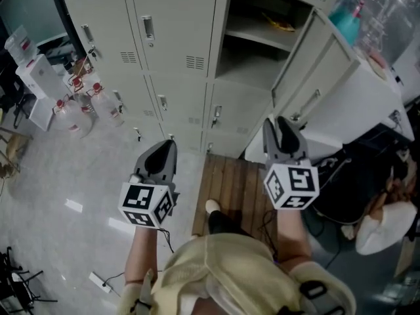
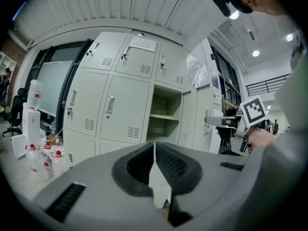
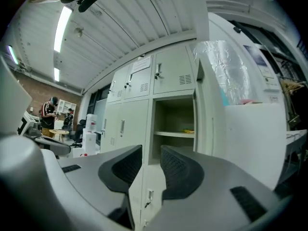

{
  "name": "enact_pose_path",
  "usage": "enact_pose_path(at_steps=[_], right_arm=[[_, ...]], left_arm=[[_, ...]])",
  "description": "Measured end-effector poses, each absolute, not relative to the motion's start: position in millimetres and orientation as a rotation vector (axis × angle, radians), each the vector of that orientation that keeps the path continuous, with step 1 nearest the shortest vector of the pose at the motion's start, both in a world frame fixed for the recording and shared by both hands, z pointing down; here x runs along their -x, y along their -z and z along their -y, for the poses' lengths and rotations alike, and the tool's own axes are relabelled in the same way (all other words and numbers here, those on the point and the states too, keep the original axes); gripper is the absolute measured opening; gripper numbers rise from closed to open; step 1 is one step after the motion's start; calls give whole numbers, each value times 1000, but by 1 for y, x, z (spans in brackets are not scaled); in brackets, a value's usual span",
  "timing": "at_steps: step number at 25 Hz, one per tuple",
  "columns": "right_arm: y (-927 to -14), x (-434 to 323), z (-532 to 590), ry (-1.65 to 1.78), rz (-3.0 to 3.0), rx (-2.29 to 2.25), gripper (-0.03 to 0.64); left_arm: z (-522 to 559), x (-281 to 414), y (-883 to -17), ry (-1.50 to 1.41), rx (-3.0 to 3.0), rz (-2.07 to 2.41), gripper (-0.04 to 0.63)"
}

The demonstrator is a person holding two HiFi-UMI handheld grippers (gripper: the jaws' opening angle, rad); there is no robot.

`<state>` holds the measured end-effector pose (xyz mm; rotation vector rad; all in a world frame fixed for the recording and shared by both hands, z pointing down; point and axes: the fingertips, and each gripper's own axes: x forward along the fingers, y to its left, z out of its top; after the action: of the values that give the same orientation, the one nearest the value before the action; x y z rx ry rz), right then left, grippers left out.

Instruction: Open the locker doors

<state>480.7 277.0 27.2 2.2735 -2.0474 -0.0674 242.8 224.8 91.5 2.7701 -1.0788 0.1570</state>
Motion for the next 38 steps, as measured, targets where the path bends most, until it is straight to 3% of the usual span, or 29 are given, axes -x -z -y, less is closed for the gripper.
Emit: enact_pose_path(at_steps=[27, 38], right_arm=[[-101, -324, -206, -134, 2284, -1942, 115], [-182, -295, -93, -50, 2366, -1844, 115]], left_arm=[[-212, -71, -124, -180, -2537, 1442, 3], [-100, -34, -205, -146, -2505, 1548, 3]])
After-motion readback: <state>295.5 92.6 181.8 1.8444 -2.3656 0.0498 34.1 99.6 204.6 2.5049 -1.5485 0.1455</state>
